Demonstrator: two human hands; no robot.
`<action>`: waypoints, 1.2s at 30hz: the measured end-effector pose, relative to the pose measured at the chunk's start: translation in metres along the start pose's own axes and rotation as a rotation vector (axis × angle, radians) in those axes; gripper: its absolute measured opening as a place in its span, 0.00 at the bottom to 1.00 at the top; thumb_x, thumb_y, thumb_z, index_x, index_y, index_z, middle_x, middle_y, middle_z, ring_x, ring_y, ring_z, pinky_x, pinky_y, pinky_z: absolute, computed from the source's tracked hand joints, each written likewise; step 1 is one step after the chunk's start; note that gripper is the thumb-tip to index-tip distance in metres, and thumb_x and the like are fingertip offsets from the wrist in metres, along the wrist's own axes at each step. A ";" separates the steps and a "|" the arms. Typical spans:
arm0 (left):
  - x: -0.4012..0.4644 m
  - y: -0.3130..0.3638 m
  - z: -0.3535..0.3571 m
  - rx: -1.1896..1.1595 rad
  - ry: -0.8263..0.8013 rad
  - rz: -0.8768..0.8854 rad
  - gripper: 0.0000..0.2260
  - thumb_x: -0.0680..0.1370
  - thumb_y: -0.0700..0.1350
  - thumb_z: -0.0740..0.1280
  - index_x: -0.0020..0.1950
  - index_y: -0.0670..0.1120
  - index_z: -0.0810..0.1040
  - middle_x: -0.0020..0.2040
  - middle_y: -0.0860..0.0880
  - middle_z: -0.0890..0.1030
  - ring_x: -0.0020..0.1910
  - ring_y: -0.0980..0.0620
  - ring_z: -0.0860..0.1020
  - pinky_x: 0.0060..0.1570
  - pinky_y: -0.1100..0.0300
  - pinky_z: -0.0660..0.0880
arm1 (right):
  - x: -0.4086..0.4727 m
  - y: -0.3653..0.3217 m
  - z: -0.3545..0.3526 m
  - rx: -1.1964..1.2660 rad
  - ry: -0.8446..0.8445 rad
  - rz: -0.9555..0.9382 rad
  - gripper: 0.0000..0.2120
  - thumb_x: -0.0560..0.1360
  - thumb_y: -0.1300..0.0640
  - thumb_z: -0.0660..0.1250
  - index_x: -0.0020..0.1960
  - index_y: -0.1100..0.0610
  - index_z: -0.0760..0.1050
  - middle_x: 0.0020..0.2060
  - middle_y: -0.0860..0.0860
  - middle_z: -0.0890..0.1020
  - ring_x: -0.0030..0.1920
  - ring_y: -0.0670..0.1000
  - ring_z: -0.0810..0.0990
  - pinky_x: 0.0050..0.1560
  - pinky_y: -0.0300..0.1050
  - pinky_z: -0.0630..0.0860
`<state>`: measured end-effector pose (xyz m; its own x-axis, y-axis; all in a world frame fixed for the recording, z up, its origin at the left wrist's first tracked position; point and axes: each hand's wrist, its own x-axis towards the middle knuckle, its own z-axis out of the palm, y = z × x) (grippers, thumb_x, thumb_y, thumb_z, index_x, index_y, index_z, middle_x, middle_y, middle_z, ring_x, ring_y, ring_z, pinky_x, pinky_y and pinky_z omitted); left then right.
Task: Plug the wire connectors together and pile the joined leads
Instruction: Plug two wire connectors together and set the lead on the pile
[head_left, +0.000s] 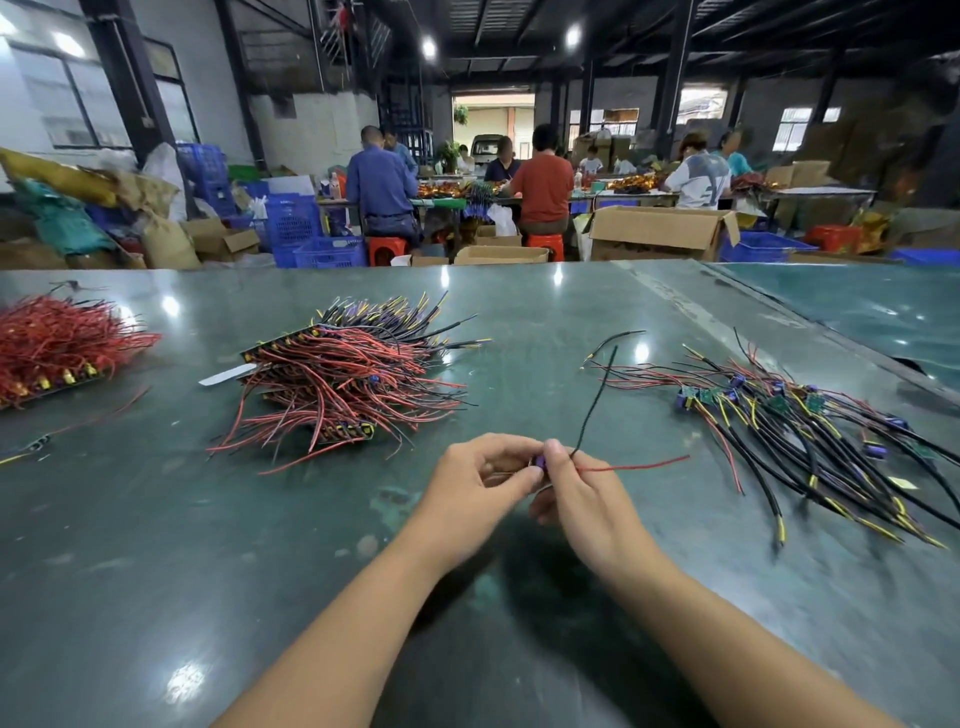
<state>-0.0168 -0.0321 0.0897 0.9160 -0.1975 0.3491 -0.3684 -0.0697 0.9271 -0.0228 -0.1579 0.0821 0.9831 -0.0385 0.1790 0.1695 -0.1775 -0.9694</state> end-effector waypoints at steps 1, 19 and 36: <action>0.000 0.000 0.000 -0.012 0.017 -0.013 0.13 0.72 0.29 0.70 0.44 0.48 0.82 0.41 0.51 0.85 0.41 0.57 0.82 0.45 0.66 0.76 | 0.000 0.001 0.000 0.005 0.002 -0.009 0.19 0.82 0.52 0.54 0.39 0.60 0.75 0.30 0.50 0.76 0.31 0.49 0.74 0.34 0.45 0.73; 0.008 0.006 -0.018 -0.711 0.376 -0.168 0.10 0.74 0.26 0.62 0.48 0.37 0.79 0.38 0.47 0.84 0.38 0.55 0.83 0.42 0.67 0.79 | 0.012 -0.008 -0.030 0.603 0.266 0.117 0.22 0.83 0.53 0.50 0.41 0.62 0.77 0.21 0.51 0.73 0.20 0.45 0.64 0.21 0.34 0.61; 0.003 -0.003 -0.012 -0.262 0.291 -0.122 0.14 0.73 0.28 0.66 0.48 0.46 0.81 0.39 0.53 0.84 0.40 0.60 0.80 0.44 0.69 0.77 | -0.012 -0.019 -0.034 -0.878 0.219 -0.605 0.17 0.77 0.48 0.59 0.58 0.57 0.78 0.52 0.51 0.80 0.59 0.56 0.74 0.62 0.49 0.69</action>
<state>-0.0110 -0.0206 0.0900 0.9709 0.0841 0.2242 -0.2362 0.1830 0.9543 -0.0402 -0.1877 0.1041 0.7048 0.1323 0.6969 0.4271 -0.8636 -0.2680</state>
